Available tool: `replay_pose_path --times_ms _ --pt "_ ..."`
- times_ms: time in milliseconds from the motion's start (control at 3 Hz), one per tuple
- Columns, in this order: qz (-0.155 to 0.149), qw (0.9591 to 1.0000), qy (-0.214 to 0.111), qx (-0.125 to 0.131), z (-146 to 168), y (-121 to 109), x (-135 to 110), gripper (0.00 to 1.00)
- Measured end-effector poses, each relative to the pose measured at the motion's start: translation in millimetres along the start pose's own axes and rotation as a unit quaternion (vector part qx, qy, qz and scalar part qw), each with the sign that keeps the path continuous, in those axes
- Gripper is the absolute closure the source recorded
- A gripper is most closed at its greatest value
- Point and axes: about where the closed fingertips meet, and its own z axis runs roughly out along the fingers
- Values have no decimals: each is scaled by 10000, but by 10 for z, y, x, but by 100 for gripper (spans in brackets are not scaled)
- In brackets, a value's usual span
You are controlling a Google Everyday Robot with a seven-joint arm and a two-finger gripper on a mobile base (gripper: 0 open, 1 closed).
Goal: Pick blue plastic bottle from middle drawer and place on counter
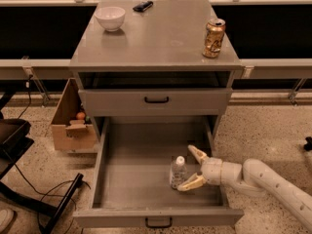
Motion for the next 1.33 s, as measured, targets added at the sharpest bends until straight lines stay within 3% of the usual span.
replay_pose_path --times_ms 333,1000,1333 --pt "95 9998 -68 -132 196 39 114 33" --pt "347 9988 114 -317 361 57 275 79" --pt "309 9983 368 -342 225 116 -29 100"
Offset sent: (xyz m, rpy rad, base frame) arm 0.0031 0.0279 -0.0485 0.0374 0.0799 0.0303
